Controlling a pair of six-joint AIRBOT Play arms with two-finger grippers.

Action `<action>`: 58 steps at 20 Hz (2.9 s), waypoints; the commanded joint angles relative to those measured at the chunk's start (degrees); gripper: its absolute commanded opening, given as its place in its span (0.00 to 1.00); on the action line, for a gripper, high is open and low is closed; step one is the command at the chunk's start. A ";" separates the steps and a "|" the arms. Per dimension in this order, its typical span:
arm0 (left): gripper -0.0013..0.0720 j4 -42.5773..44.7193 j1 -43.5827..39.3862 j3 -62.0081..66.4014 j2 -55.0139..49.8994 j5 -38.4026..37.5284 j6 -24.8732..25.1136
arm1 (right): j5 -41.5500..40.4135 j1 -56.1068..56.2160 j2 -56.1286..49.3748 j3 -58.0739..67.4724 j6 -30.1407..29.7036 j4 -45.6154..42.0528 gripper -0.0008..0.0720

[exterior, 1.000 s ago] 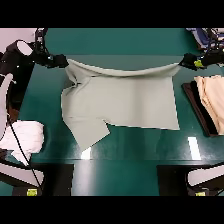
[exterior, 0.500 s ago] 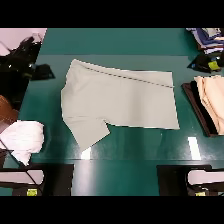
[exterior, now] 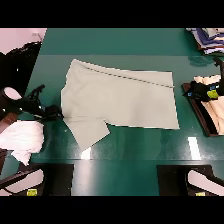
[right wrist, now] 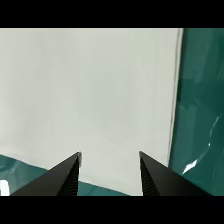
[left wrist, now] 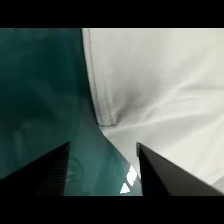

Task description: Fold the shirts.

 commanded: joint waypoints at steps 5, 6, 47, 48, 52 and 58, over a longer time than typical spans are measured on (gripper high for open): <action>0.70 -8.74 -0.07 -8.15 0.94 11.52 0.66 | 1.79 0.39 2.67 -1.33 -0.37 4.74 0.60; 0.70 -9.68 -0.09 -8.26 0.87 12.02 0.85 | 1.86 0.39 2.67 -0.90 -0.35 4.90 0.60; 0.05 -11.26 -0.07 24.37 21.62 -2.54 -0.39 | -6.58 -7.67 12.26 0.04 -5.70 11.63 0.04; 0.05 -11.26 -0.07 31.58 21.97 -3.80 -0.42 | -7.56 -7.69 14.08 6.47 -5.70 12.02 0.04; 0.06 -11.26 -0.07 59.84 22.01 -3.56 -1.95 | -12.52 -7.74 19.47 29.14 -5.70 11.30 0.04; 0.05 -11.19 -0.07 87.23 22.03 3.96 -3.48 | -12.39 -7.82 22.91 49.86 -1.25 -2.67 0.03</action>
